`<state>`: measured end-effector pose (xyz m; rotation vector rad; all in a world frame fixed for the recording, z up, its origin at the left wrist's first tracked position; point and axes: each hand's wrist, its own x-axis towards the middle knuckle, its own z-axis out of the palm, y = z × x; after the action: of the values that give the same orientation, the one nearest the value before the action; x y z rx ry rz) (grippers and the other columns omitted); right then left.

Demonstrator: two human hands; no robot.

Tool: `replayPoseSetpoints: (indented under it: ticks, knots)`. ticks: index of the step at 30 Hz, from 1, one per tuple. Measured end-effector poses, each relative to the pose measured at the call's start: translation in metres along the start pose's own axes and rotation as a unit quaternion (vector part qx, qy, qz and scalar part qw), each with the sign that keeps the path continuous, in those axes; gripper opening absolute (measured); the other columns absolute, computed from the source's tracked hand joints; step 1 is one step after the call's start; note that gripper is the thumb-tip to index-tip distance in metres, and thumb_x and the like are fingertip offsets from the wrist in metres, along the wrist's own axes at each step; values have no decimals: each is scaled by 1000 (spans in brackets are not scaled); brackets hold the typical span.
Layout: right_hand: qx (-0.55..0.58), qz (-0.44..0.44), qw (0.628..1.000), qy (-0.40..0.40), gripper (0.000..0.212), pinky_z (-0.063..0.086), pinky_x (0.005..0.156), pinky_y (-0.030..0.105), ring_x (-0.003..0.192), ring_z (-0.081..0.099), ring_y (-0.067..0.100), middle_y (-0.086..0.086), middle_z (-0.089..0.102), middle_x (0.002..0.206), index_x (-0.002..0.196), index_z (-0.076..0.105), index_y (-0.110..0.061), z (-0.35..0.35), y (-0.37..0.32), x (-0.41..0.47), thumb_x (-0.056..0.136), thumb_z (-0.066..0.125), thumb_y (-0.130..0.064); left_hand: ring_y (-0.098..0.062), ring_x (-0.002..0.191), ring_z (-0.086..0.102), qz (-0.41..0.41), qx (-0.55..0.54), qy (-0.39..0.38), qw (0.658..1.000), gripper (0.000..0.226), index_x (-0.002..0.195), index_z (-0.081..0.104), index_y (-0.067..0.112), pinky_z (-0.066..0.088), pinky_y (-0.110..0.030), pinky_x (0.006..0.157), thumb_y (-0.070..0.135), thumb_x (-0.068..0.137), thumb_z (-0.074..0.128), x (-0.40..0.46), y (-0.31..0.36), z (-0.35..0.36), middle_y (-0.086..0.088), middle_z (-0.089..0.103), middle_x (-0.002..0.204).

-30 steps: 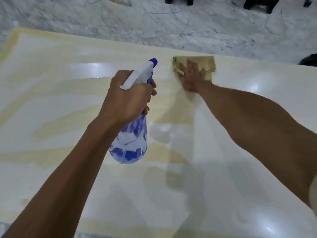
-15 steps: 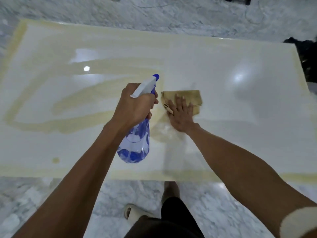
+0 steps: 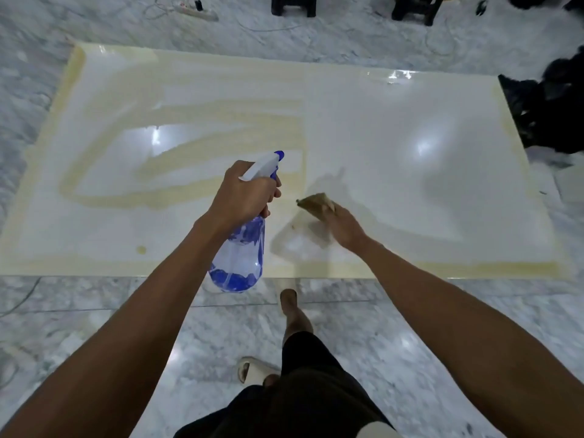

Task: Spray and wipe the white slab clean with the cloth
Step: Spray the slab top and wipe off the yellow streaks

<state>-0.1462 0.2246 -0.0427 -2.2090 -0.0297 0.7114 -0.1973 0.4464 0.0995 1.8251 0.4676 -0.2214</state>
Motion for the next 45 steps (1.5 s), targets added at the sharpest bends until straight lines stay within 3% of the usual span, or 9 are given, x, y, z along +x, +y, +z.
replayPoseSetpoints:
  ticks: [8, 12, 14, 16, 18, 20, 24, 39, 45]
  knots:
    - [-62, -87, 989, 107, 35, 38, 81, 30, 100, 53, 21, 5, 58, 114, 133, 53, -10, -105, -125, 211, 106, 34, -21, -18, 43, 51, 26, -9, 57, 998, 22, 81, 67, -2, 53, -34, 53, 11, 88, 51, 107, 43, -37, -28, 73, 93]
    - [-155, -149, 969, 125, 40, 42, 81, 38, 109, 59, 35, 18, 61, 126, 142, 44, -16, -116, -164, 332, 103, 37, -20, -16, 39, 50, 27, -22, 95, 995, 21, 87, 68, -6, 54, -36, 53, 5, 85, 50, 172, 54, -53, -27, 72, 90]
    - [-200, -151, 961, 116, 45, 42, 93, 41, 121, 54, 36, 18, 56, 136, 148, 37, -17, -103, -168, 385, 104, 33, -25, -15, 37, 49, 45, -19, 106, 993, 20, 84, 67, -5, 54, -38, 52, 4, 82, 49, 196, 55, -58, -26, 72, 89]
    - [-281, -108, 953, 41, 52, 25, 115, 49, 143, 34, 35, 13, 34, 158, 156, 24, -25, -78, -155, 424, 106, 26, -39, -14, 36, 48, 48, -16, 114, 992, 19, 84, 66, -7, 55, -44, 51, 4, 84, 50, 215, 52, -61, -27, 72, 89]
    - [-393, -56, 918, -22, 56, 0, 119, 62, 152, -2, 37, 10, -3, 167, 157, 1, -37, -47, -133, 438, 105, 18, -50, -15, 34, 47, 41, -15, 114, 993, 22, 85, 65, -9, 57, -49, 53, 8, 89, 51, 227, 47, -62, -27, 72, 89]
    - [-413, -44, 909, -9, 56, -11, 117, 62, 151, -18, 36, 6, -19, 165, 155, -6, -43, -28, -117, 433, 104, 15, -53, -15, 34, 48, 35, -11, 113, 993, 25, 85, 65, -8, 58, -50, 56, 11, 90, 51, 231, 40, -63, -26, 72, 88]
    - [-409, -65, 910, 1, 57, -11, 118, 62, 151, -18, 34, 4, -17, 166, 156, -2, -42, -13, -96, 392, 103, 16, -54, -14, 36, 49, 12, 6, 102, 995, 22, 88, 66, -7, 55, -37, 52, 7, 86, 50, 214, 31, -61, -24, 73, 89]
    - [-376, -28, 921, -94, 58, -21, 114, 60, 145, -34, 31, 3, -35, 159, 154, -12, -44, 139, 8, 20, 104, 16, -53, -15, 36, 49, 5, -21, 4, 1000, 18, 89, 66, -10, 52, -40, 57, -2, 85, 51, -1, -24, -51, -23, 74, 89]
    - [-291, 50, 934, -199, 54, -3, 120, 57, 150, -17, 39, 11, -20, 164, 158, -1, -33, 123, -30, -29, 108, 19, -39, -17, 38, 51, 28, -19, -9, 999, 30, 86, 66, -8, 54, -40, 58, 13, 72, 50, -31, -22, -68, -25, 73, 90]
